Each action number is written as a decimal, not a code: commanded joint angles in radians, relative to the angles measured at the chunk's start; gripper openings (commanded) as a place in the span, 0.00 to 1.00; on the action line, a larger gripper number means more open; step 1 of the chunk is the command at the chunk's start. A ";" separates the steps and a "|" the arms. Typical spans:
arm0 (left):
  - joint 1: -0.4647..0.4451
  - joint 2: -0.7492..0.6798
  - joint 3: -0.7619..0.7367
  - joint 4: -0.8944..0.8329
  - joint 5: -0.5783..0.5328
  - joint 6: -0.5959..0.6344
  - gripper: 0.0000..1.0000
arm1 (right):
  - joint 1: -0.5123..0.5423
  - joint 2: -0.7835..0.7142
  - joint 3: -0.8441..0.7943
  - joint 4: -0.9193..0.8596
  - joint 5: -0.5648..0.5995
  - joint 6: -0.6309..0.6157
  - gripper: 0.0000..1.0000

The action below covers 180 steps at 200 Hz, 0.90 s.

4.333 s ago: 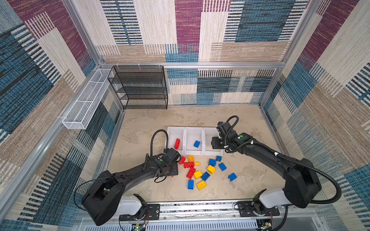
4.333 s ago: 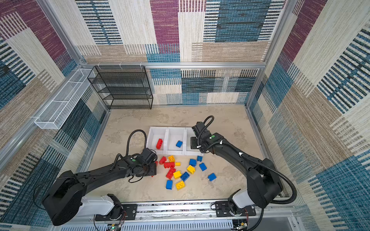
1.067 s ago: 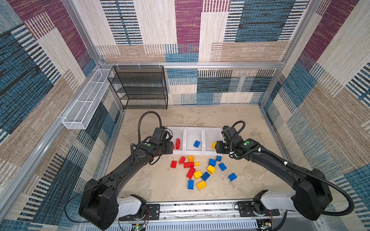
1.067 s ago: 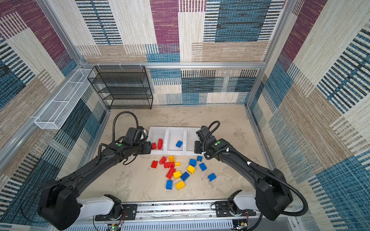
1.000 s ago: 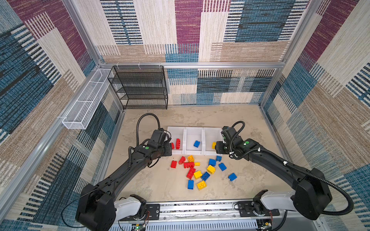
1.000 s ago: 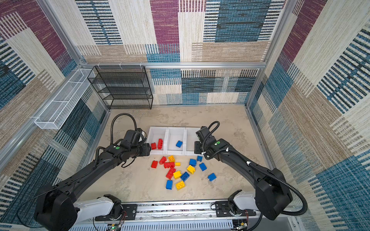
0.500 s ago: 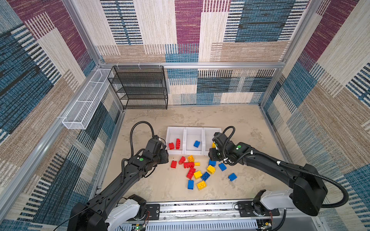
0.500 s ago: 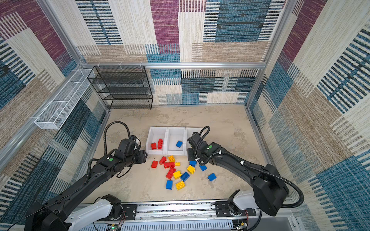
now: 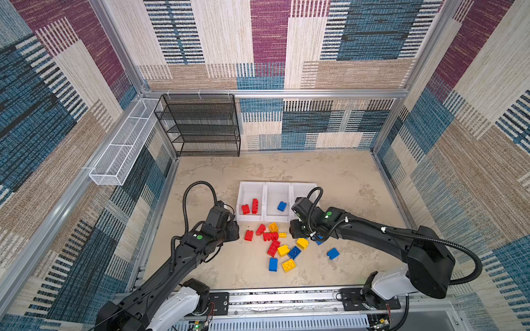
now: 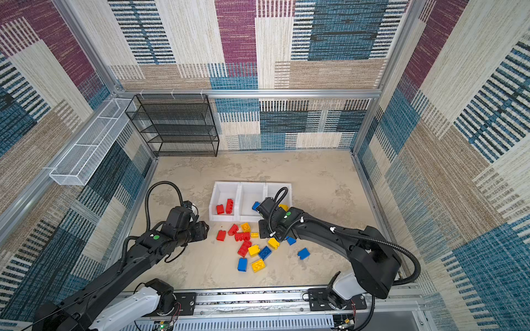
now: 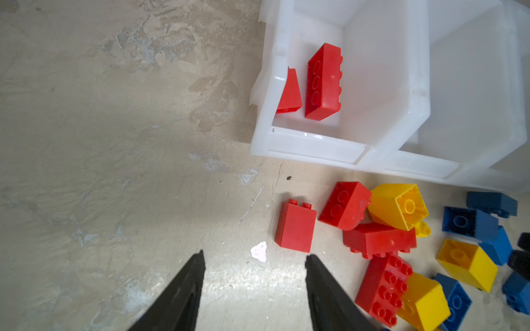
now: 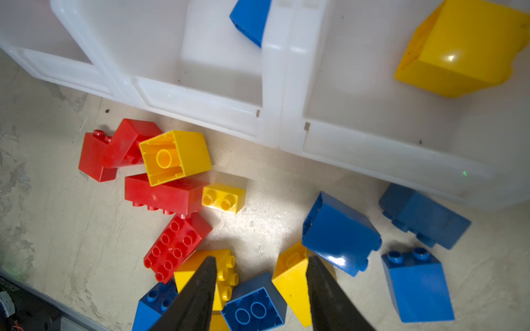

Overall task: Sort the legos into containers by color
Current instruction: 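Lower the right gripper onto a yellow brick among blue bricks and grasp it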

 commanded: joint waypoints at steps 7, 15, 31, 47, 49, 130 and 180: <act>0.001 0.002 -0.008 0.027 0.014 -0.023 0.60 | 0.003 -0.036 -0.048 -0.041 0.019 0.052 0.54; 0.001 0.004 -0.011 0.030 0.018 -0.025 0.60 | 0.002 -0.039 -0.062 -0.037 0.011 0.054 0.54; 0.000 0.011 -0.011 0.034 0.026 -0.027 0.60 | 0.005 -0.042 -0.078 -0.018 -0.005 0.049 0.54; 0.001 0.015 -0.009 0.034 0.032 -0.028 0.60 | 0.006 -0.044 -0.087 -0.002 -0.007 0.036 0.54; 0.002 0.015 -0.009 0.034 0.033 -0.029 0.60 | 0.006 -0.044 -0.088 -0.001 -0.007 0.034 0.54; -0.001 0.010 -0.018 0.034 0.047 -0.042 0.59 | 0.008 -0.012 -0.099 0.007 0.015 -0.013 0.56; 0.000 0.007 -0.020 0.034 0.048 -0.044 0.59 | 0.009 0.017 -0.100 0.016 0.020 -0.031 0.56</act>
